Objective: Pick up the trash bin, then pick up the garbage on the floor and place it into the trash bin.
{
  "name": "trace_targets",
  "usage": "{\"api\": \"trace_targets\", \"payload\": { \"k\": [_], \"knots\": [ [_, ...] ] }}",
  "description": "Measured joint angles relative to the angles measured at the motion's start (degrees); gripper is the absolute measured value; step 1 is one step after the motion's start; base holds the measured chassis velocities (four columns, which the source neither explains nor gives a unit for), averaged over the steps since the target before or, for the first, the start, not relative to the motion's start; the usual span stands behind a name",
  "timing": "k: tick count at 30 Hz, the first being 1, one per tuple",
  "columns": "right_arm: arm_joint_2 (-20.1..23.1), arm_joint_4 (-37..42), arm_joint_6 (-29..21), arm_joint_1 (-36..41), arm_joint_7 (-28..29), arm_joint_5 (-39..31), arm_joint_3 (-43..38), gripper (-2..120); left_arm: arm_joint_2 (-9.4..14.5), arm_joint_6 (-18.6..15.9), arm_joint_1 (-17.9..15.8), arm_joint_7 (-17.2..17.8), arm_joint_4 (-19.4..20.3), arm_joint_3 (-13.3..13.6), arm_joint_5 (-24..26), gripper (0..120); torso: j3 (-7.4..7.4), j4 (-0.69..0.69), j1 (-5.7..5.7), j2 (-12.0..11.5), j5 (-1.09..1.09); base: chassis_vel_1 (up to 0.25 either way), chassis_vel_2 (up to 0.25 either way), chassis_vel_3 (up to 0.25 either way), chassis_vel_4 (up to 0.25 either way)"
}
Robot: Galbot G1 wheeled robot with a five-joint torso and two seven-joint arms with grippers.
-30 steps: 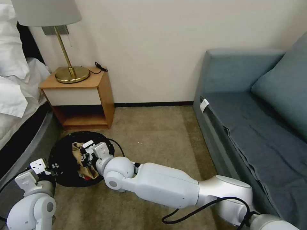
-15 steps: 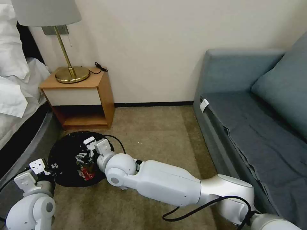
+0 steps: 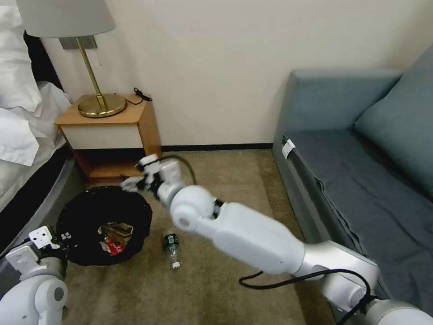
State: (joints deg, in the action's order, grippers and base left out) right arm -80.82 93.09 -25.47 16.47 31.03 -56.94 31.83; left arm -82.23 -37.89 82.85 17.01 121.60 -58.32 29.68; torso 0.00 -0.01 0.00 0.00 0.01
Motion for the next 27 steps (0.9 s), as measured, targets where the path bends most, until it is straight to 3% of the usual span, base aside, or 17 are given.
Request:
{"api": "trace_targets", "payload": {
  "k": [8, 19, 27],
  "knots": [
    [0.9, -10.3, -2.8, -1.5, -0.6, 0.5, -0.6, 100, 0.4, 0.1, 0.0, -0.1, -0.3, -1.7, 0.8, 2, 0.00, 0.00, 0.00, 0.0, -0.01, 0.000, 0.000, 0.000, 0.000],
    [-4.3, -28.2, -1.7, 1.4, -3.8, 1.6, 9.3, 100, 0.0, 0.2, 0.1, -0.1, -0.3, -2.2, 0.9, 2, 0.00, 0.01, 0.00, 0.0, -0.01, 0.000, 0.000, 0.000, 0.000],
    [-6.4, -32.9, -0.9, 4.3, -5.2, 2.6, 13.9, 100, -0.3, 0.2, 0.2, -0.1, -0.2, -2.3, 0.8, 2, 0.00, 0.00, 0.00, 0.0, -0.02, 0.000, 0.000, 0.000, 0.000]
  ]
}}
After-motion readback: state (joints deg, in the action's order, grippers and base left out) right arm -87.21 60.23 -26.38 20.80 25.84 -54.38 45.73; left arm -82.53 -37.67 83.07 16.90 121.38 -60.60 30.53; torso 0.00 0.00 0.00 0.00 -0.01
